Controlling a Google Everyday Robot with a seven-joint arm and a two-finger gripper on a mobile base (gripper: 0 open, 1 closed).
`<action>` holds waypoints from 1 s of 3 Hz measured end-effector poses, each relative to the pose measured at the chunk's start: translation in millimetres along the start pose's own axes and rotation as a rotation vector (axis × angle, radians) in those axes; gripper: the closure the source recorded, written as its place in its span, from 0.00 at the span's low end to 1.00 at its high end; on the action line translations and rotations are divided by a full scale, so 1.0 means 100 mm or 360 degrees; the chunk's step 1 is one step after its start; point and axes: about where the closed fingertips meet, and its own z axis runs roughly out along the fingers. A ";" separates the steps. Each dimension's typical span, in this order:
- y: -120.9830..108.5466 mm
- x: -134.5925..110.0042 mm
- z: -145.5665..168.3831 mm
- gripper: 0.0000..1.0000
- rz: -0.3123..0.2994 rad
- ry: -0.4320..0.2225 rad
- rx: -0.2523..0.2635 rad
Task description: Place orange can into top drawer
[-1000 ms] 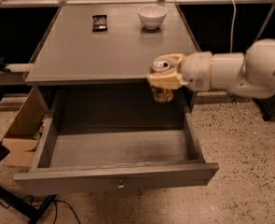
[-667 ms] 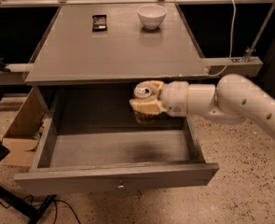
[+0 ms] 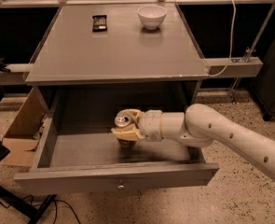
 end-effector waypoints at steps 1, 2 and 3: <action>0.01 0.04 0.03 0.82 -0.0001 0.0002 -0.0004; 0.01 0.04 0.03 0.61 -0.0001 0.0002 -0.0004; 0.01 0.04 0.03 0.36 -0.0001 0.0002 -0.0004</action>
Offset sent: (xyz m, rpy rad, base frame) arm -0.0004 0.0023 -0.0044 -0.0013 0.0001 0.0023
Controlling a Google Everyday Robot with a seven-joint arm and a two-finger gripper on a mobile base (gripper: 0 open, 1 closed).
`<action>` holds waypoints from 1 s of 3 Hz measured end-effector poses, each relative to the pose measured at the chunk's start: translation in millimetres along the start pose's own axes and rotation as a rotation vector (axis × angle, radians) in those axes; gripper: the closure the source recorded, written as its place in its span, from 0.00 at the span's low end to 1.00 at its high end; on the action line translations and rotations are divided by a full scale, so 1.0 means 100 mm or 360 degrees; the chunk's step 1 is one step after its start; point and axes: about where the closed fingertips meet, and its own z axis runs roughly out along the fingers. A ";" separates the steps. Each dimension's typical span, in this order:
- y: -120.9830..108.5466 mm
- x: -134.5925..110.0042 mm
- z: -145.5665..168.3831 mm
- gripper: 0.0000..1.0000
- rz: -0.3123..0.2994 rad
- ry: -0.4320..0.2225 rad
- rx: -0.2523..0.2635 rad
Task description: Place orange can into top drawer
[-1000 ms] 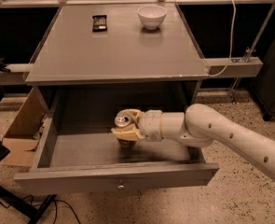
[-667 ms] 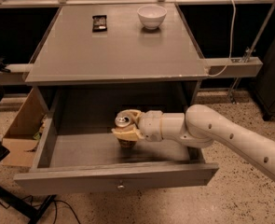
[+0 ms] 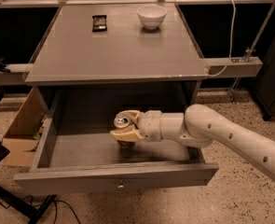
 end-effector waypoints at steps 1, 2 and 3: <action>0.00 0.00 0.00 0.14 0.0000 0.0000 0.0000; 0.00 0.00 0.00 0.00 0.0000 0.0000 0.0000; 0.00 0.00 0.00 0.00 0.0000 0.0000 0.0000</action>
Offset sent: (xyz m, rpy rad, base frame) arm 0.0000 0.0000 0.0000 0.0000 0.0000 0.0000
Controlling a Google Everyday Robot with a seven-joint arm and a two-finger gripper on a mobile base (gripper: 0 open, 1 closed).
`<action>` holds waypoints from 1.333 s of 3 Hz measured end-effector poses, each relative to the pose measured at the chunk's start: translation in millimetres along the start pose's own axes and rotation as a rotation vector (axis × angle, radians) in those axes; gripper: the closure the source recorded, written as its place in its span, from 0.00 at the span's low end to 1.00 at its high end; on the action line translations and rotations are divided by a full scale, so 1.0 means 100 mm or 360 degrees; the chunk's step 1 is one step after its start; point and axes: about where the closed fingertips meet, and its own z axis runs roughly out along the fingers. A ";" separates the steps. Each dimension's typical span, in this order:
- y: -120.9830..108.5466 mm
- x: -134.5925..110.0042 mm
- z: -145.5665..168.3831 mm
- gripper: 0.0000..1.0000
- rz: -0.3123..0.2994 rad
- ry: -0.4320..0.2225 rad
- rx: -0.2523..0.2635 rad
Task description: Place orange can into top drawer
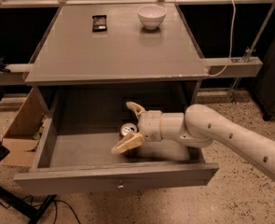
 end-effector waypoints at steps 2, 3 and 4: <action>-0.08 -0.28 -0.30 0.00 -0.0040 -0.0150 -0.0001; -0.19 -0.65 -0.96 0.00 -0.0177 -0.0192 0.0023; -0.22 -1.12 -1.57 0.00 -0.0322 -0.0057 -0.0015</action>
Offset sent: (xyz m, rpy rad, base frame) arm -0.0069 -0.0679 0.0850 0.1891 -0.1000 0.0520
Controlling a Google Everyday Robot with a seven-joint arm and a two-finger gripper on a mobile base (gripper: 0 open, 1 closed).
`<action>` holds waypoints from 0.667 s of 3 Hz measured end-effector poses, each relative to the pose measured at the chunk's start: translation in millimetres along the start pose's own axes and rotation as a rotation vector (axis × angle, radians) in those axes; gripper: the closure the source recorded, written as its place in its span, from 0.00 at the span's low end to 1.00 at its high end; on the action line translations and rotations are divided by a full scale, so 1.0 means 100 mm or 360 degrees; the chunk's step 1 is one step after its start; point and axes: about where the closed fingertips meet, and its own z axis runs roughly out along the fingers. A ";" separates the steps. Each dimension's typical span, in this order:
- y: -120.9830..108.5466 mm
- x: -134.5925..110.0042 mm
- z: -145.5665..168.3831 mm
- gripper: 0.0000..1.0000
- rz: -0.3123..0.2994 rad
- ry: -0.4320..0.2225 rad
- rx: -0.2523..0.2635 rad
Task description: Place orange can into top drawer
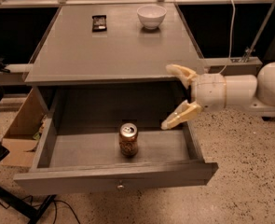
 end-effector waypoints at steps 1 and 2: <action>0.15 -0.32 -0.41 0.00 -0.0029 0.0266 -0.0133; 0.42 -0.58 -0.84 0.00 0.0096 0.0443 -0.0146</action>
Offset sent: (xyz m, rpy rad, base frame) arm -0.1275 -0.1210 0.0935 -0.3533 0.2677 -0.1034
